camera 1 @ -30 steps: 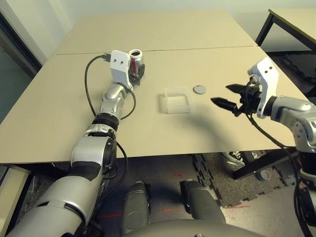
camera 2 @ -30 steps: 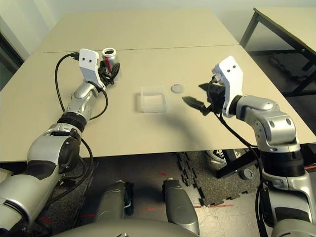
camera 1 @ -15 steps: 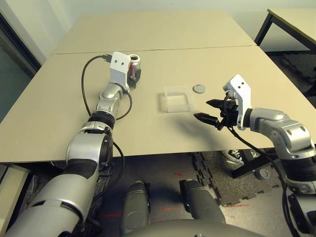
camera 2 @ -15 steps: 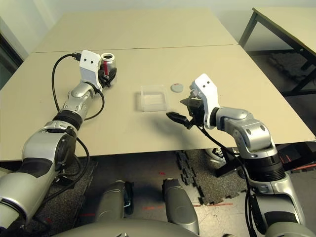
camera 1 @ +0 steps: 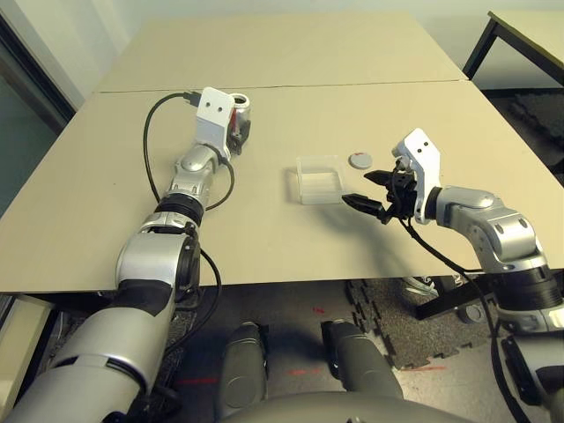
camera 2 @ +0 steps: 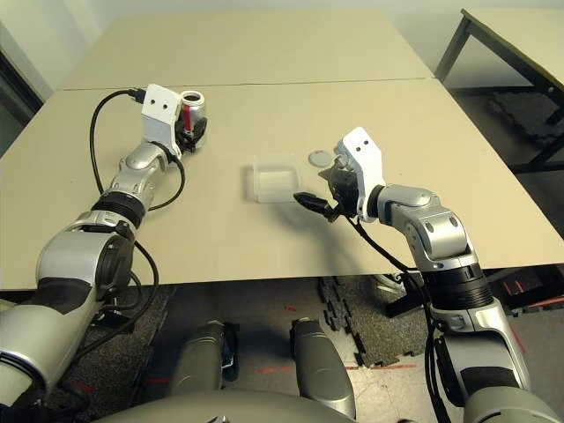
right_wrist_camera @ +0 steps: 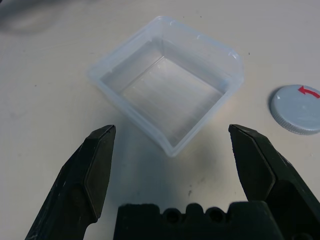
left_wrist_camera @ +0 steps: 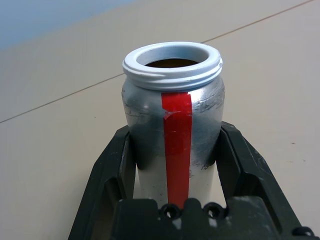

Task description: Pour the medicine from the bottle into the box.

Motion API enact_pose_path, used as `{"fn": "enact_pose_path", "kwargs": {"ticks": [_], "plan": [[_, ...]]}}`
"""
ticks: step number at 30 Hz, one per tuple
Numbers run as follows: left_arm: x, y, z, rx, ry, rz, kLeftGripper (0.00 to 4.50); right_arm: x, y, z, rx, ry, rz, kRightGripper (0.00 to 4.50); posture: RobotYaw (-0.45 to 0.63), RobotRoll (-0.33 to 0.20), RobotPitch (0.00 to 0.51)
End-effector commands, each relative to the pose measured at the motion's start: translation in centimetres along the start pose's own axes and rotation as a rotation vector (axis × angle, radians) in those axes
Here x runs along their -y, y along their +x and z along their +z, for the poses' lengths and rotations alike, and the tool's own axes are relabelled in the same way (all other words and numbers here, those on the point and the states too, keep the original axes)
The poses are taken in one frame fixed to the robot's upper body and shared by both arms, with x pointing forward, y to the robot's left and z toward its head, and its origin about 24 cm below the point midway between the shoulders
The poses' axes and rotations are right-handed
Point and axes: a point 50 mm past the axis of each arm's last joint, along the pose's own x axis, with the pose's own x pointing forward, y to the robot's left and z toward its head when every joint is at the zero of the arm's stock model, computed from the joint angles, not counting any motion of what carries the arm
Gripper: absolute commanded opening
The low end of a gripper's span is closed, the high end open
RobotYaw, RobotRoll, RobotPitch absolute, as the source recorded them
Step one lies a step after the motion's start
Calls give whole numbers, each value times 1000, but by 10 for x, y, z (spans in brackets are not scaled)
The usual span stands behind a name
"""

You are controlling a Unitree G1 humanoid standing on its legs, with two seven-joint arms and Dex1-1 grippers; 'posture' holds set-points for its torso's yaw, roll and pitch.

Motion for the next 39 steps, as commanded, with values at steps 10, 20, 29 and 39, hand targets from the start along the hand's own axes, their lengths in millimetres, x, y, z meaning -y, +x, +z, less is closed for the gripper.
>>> {"fn": "enact_pose_path", "kwargs": {"ticks": [10,20,29,39], "plan": [[1,1,8,3,134,-79,2468,-5,-4,-1,-33,-25,32,4500,-189,0,119],[3,3,20,17,348,-192,2468,-11,-6,-3,-39,-20,44,4500,-187,0,146],[25,6,65,155,991,-452,2468,-10,-9,-7,-48,3,32,4500,-174,0,152],[79,13,90,284,1756,-717,2468,-11,7,-7,-7,21,38,4500,-166,0,143]]}}
